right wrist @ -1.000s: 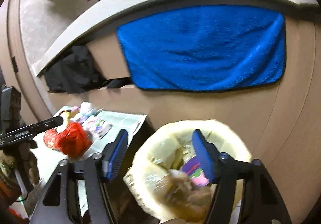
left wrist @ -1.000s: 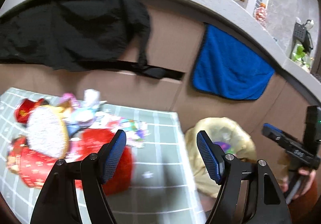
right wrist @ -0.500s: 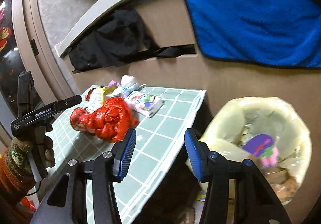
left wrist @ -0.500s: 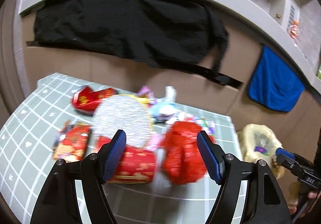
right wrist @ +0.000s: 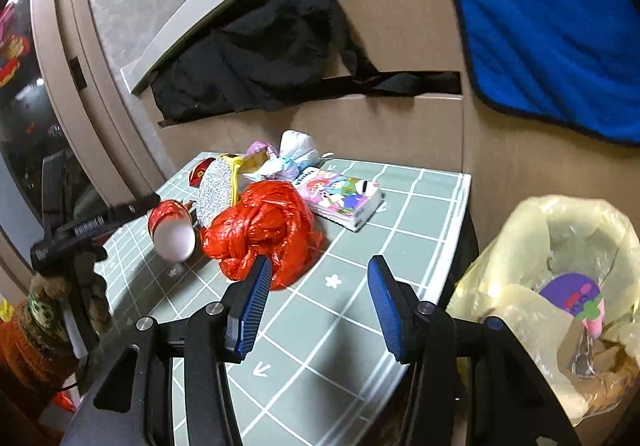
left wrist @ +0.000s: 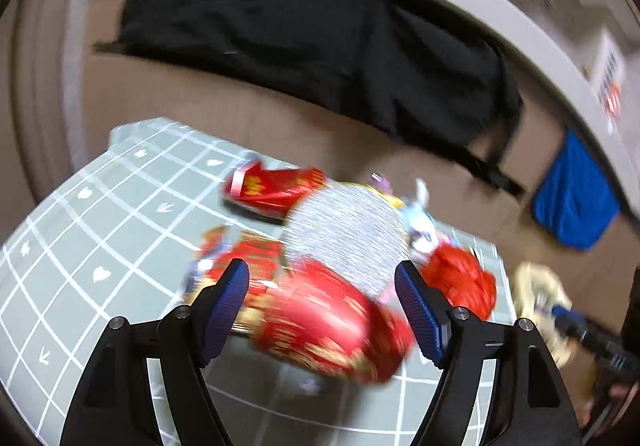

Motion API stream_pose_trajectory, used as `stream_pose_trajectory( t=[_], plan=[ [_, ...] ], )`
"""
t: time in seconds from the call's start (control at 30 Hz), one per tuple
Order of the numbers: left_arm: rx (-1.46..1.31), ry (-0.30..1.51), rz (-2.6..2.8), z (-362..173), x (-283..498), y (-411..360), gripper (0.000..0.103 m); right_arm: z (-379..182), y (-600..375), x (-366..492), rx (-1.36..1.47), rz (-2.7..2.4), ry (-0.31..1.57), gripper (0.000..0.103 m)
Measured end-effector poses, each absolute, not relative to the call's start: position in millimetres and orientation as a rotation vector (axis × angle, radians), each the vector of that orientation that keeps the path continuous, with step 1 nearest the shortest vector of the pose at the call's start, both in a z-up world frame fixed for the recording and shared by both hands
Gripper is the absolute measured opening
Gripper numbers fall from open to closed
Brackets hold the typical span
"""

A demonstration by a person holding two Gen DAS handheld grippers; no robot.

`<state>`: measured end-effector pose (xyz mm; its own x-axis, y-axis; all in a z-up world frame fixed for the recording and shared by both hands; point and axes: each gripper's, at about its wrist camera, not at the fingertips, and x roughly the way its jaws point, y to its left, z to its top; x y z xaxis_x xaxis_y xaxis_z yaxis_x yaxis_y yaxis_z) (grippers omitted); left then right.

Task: Collect trash
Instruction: 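Return the left gripper to the table and grasp the red snack wrapper, then lift the wrapper with the left gripper while the right gripper grasps the red plastic bag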

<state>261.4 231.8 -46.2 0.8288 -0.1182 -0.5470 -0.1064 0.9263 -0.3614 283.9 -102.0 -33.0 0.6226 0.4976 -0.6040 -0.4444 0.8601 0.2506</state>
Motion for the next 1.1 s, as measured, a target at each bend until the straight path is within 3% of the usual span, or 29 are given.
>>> stream_pose_trajectory(
  t=[0.27,0.67,0.73,0.87,0.93,1.1],
  plan=[
    [-0.353,0.631,-0.009,-56.0,263.7,266.6,0.075,-40.3,-72.2,287.7,0.059,0.586,0.757,0.047],
    [-0.434,0.834,0.053,-101.6,320.6,284.3,0.072,-38.6,-28.7,279.7,-0.078,0.589,0.769,0.047],
    [-0.426,0.843,0.082,-101.1,322.9,283.5,0.067,-34.9,-24.3,282.3,-0.089,0.587,0.765,0.047],
    [-0.406,0.870,0.033,-103.2,325.5,278.2,0.016,-24.5,-11.8,286.0,-0.120,0.597,0.744,0.047],
    [-0.402,0.851,0.032,-98.9,316.9,278.9,0.011,-18.9,-5.2,290.9,-0.143,0.595,0.731,0.047],
    [-0.381,0.729,0.027,-66.4,280.7,278.8,0.010,-16.8,-6.8,307.5,-0.117,0.561,0.717,0.047]
  ],
)
